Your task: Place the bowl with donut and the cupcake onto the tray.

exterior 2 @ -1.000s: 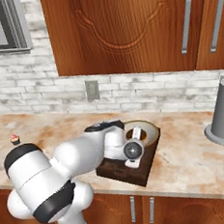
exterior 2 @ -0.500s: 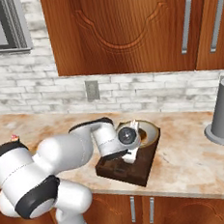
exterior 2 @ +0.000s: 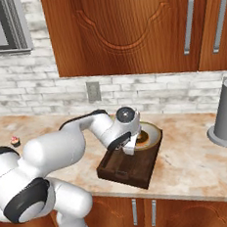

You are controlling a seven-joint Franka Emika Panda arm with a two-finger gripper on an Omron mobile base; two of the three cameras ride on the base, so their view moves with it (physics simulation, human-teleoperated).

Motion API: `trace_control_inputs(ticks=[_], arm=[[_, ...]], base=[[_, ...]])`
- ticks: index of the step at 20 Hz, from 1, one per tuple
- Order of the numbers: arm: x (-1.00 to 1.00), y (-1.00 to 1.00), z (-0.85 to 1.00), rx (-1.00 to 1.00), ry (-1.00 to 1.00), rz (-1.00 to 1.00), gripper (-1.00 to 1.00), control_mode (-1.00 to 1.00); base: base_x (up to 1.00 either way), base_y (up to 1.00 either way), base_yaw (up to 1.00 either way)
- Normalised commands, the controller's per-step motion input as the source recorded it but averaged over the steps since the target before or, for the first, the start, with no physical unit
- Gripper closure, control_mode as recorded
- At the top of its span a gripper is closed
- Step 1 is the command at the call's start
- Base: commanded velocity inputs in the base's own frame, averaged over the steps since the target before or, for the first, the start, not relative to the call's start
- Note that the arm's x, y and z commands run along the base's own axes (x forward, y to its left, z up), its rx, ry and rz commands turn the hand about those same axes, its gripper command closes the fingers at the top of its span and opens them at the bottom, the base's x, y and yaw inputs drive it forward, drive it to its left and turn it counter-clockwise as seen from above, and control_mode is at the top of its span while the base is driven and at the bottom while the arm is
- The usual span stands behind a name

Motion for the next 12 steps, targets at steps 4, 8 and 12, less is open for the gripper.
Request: trace_control_inputs(ticks=[4, 8, 12], arm=[[0.00, 0.00, 0.22, 0.00, 0.02, 0.00, -1.00, -1.00], [0.00, 0.05, 0.23, -0.02, 0.05, 0.01, -1.00, -1.00], [0.00, 0.12, 0.22, -0.03, 0.04, 0.03, -1.00, -1.00]], base=[[0.00, 0.00, 0.00], [0.00, 0.00, 0.00], [0.00, 0.00, 0.00]])
